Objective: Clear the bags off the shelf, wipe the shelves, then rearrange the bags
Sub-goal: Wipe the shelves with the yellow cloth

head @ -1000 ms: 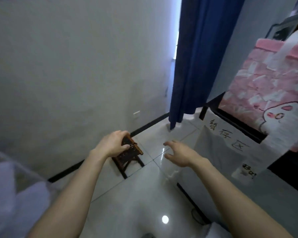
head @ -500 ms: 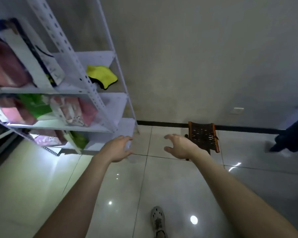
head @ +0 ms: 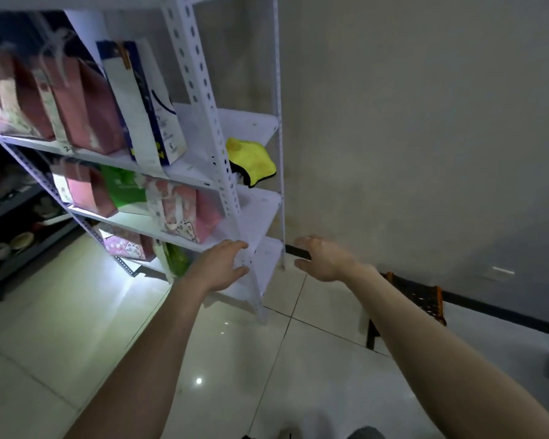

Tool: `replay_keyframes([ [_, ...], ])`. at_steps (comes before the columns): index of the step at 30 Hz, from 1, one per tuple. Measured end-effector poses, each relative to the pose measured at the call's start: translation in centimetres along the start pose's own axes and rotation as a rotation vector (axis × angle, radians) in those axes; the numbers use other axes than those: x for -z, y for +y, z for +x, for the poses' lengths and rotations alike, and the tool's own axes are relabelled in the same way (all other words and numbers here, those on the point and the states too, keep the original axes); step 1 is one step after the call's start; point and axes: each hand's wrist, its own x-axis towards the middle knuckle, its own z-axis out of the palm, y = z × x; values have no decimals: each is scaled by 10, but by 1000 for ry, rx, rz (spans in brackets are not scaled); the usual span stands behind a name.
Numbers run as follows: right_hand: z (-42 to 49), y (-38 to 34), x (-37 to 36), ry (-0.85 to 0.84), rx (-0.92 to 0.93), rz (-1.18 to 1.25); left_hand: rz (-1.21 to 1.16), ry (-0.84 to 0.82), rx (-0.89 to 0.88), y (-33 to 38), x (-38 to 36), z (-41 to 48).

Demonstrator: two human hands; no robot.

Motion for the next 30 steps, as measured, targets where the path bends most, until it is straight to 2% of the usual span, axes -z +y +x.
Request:
replay_keyframes([
  [5, 56, 0, 26, 22, 123, -2, 0, 73, 71, -16, 18, 18],
  [11, 135, 2, 60, 12, 317, 44, -57, 182, 241, -22, 29, 48],
  [15, 175, 14, 77, -6, 461, 75, -29, 273, 378, -4, 31, 68],
  [21, 220, 26, 101, 55, 652, 89, -19, 447, 554, 33, 41, 86],
  [26, 249, 8, 111, 141, 718, 97, -39, 542, 669, 39, 50, 95],
  [30, 276, -6, 118, 193, 719, 67, -126, 697, 728, 35, 62, 107],
])
